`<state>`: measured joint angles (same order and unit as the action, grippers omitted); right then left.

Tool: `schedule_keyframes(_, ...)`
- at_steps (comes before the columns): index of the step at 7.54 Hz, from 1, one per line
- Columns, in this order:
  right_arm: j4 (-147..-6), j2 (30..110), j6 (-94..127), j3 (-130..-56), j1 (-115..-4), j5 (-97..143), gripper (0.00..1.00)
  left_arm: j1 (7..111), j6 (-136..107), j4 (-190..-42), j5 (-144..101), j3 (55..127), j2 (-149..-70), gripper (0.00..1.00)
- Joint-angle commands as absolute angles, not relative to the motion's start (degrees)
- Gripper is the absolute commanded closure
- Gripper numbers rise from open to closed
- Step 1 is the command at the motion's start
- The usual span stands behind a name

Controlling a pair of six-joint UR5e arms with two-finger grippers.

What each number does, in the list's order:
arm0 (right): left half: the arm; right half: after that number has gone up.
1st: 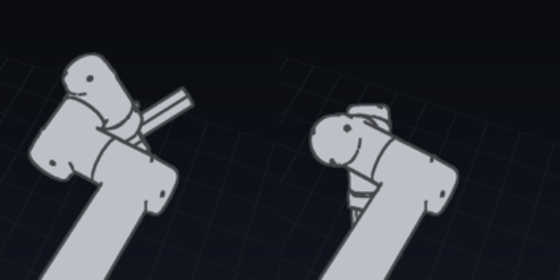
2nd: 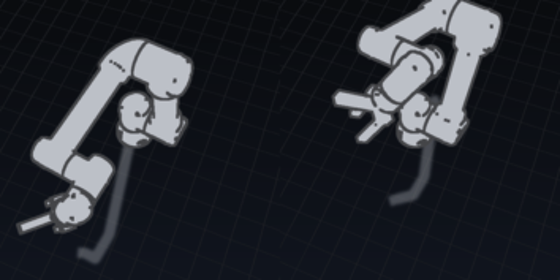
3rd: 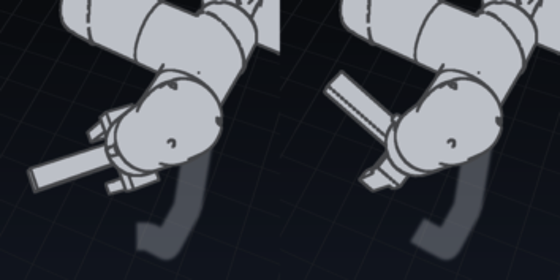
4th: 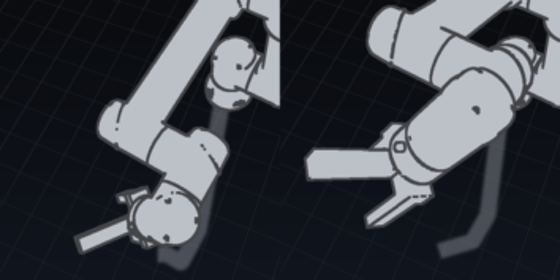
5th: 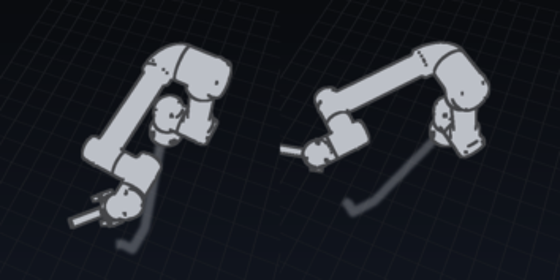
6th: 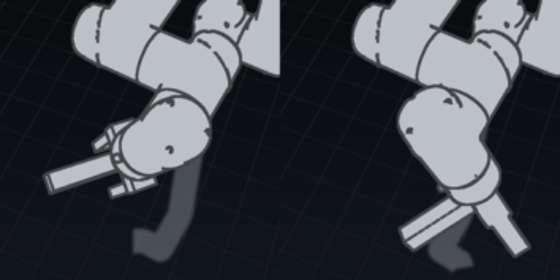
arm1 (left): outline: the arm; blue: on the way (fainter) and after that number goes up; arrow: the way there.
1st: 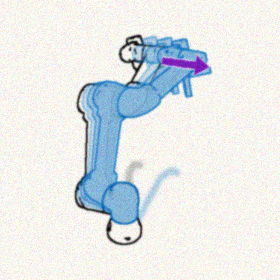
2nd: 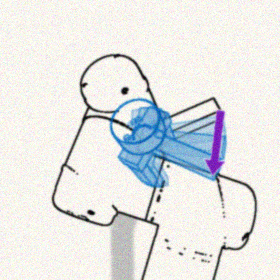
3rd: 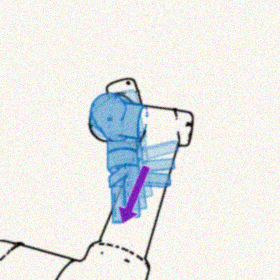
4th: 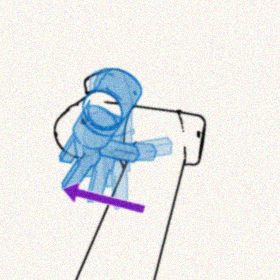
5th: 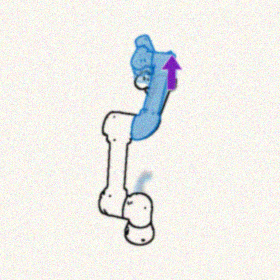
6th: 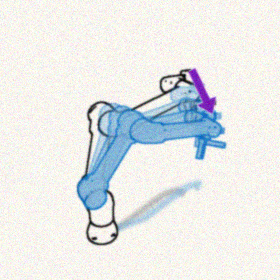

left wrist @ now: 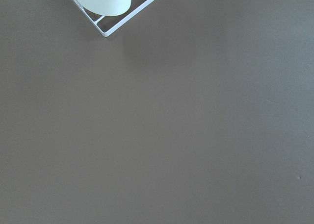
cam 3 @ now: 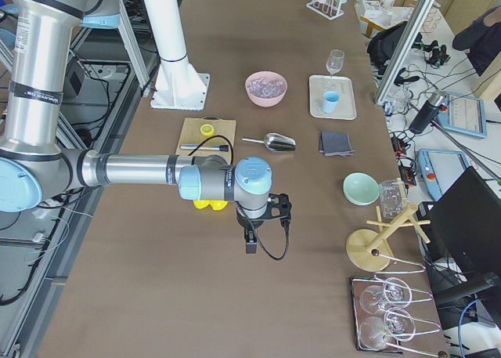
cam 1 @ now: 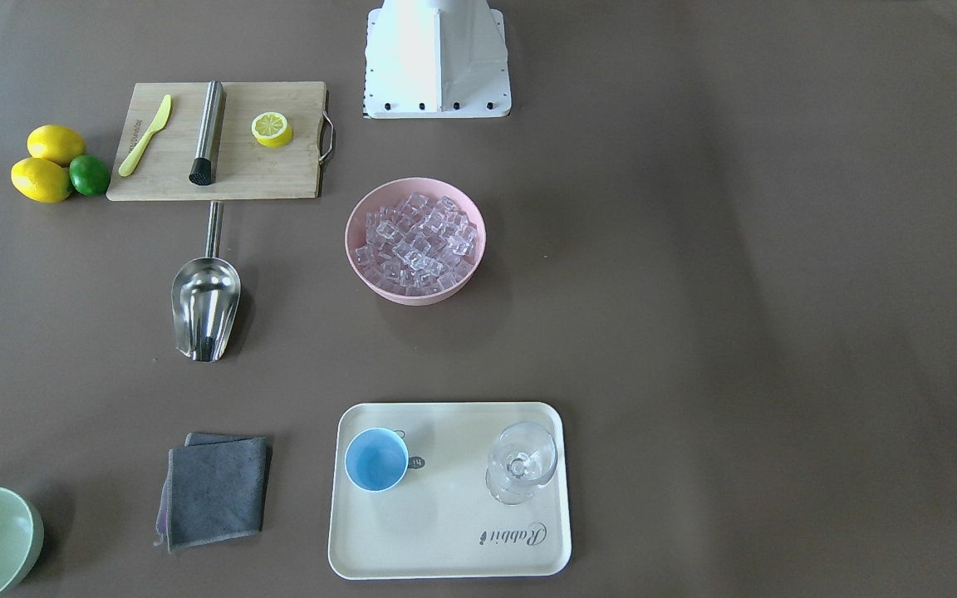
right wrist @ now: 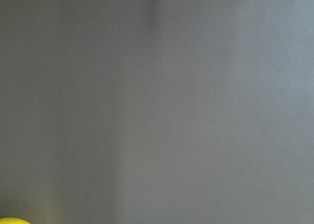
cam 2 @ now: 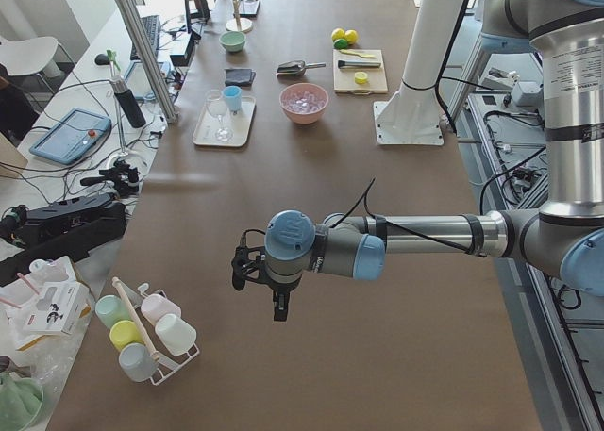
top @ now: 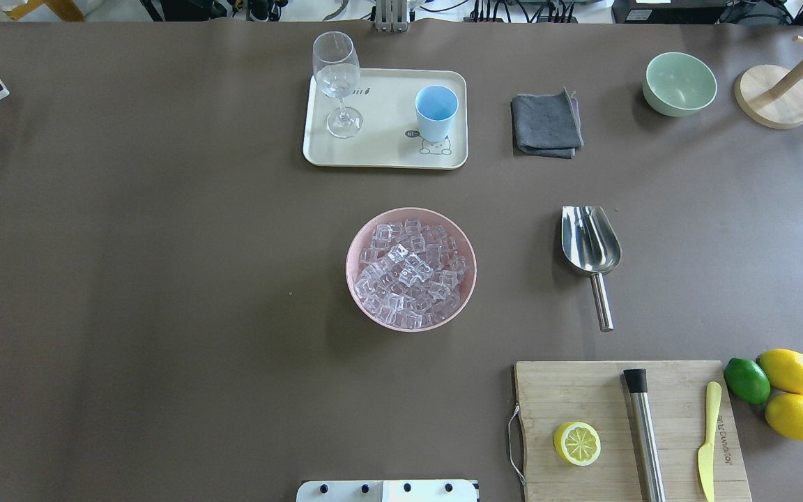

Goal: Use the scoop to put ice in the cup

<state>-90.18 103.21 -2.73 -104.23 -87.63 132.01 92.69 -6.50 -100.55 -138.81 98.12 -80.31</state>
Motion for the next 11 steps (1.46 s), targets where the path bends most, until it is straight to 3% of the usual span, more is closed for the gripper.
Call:
schedule_keyframes(1,-90.2,103.4,-2.8,-104.1,-87.6,132.1,0.0,92.4,-6.5,-100.3,-137.5,98.3,-80.3,0.02)
schedule_keyframes(5,-90.2,103.0,-2.8,-103.5,-87.6,132.0,0.0,92.1,-6.6,-99.7,-133.0,101.2,-79.5,0.02)
schedule_keyframes(11,-90.2,101.0,-1.7,-105.0,-87.6,131.8,0.0,85.4,-6.4,-94.9,-135.9,107.5,-84.3,0.02)
